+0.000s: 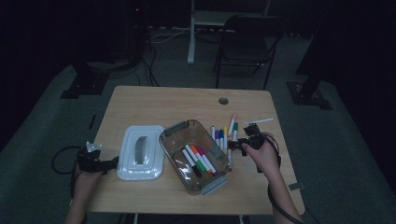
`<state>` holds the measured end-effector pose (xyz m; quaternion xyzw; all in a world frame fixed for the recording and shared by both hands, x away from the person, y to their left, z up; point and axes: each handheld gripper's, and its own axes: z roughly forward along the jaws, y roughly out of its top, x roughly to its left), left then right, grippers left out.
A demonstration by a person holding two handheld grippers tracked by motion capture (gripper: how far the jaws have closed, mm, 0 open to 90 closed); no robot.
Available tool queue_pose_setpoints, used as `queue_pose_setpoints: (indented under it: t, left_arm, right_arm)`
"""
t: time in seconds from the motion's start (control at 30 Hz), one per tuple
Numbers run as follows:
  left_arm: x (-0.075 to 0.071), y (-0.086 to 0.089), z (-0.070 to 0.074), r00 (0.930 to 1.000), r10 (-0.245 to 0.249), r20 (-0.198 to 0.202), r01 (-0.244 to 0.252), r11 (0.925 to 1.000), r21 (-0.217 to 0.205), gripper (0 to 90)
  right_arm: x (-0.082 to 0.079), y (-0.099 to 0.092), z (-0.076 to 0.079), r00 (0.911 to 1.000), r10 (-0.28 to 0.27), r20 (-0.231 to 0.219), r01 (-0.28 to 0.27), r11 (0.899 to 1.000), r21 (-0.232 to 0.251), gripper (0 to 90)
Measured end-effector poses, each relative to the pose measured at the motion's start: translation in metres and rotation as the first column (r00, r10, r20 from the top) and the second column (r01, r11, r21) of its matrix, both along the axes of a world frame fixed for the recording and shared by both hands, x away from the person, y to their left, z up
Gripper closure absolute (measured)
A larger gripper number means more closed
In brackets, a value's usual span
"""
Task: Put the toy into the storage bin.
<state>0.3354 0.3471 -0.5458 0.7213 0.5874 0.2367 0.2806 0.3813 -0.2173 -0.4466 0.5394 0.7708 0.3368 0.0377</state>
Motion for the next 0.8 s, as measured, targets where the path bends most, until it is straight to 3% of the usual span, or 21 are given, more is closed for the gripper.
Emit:
queue_pose_setpoints:
  t: [0.2, 0.23, 0.37, 0.57, 0.8]
  left_arm:
    - [0.000, 0.000, 0.000, 1.0000, 0.000, 0.000, 0.000, 1.0000, 0.000, 0.4]
    - [0.000, 0.000, 0.000, 1.0000, 0.000, 0.000, 0.000, 1.0000, 0.000, 0.4]
    - [0.000, 0.000, 0.000, 1.0000, 0.000, 0.000, 0.000, 1.0000, 0.000, 0.4]
    - [0.000, 0.000, 0.000, 1.0000, 0.000, 0.000, 0.000, 1.0000, 0.000, 0.4]
    - [0.000, 0.000, 0.000, 1.0000, -0.001, -0.001, 0.001, 1.0000, 0.001, 0.4]
  right_arm:
    - [0.004, -0.009, -0.012, 0.9984, -0.051, 0.025, 0.051, 0.999, -0.006, 45.5]
    - [0.009, -0.014, -0.017, 0.9963, -0.085, 0.012, 0.085, 0.996, -0.004, 46.2]
    - [0.020, -0.019, -0.025, 0.9902, -0.140, -0.007, 0.140, 0.990, -0.017, 50.4]
    - [0.039, -0.021, -0.035, 0.9801, -0.195, -0.037, 0.193, 0.980, -0.045, 54.2]
    - [0.071, -0.019, -0.048, 0.9657, -0.254, -0.056, 0.249, 0.966, -0.071, 55.1]
